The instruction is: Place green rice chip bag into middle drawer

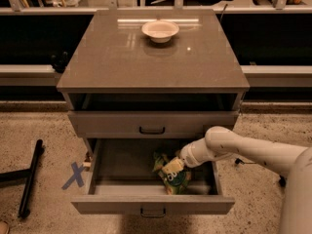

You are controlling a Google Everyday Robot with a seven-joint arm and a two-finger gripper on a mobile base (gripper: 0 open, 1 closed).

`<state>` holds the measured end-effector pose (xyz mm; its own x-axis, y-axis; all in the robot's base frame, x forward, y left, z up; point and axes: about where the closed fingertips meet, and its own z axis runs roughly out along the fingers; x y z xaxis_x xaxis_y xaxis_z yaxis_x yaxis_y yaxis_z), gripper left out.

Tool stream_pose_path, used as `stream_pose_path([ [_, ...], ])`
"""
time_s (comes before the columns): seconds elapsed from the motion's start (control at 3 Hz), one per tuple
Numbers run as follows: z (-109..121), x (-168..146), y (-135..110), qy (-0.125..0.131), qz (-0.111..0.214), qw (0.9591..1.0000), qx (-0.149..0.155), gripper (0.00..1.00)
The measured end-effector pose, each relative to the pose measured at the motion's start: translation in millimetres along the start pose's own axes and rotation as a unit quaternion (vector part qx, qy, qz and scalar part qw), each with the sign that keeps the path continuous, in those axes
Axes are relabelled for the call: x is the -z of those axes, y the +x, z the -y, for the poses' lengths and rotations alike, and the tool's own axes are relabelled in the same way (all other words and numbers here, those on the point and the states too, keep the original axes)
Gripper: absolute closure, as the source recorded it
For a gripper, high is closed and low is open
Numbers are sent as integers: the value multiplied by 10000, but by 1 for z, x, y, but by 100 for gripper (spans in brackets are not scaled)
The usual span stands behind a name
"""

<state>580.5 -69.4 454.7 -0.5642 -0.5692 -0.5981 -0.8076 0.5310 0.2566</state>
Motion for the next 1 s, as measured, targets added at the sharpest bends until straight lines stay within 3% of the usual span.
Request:
stream_pose_path([
  [0.33, -1, 6, 4, 80, 33, 9999, -51, 0],
  [0.67, 0, 26, 16, 224, 82, 9995, -220, 0],
  [1.0, -5, 60, 37, 397, 140, 9979, -485, 0],
])
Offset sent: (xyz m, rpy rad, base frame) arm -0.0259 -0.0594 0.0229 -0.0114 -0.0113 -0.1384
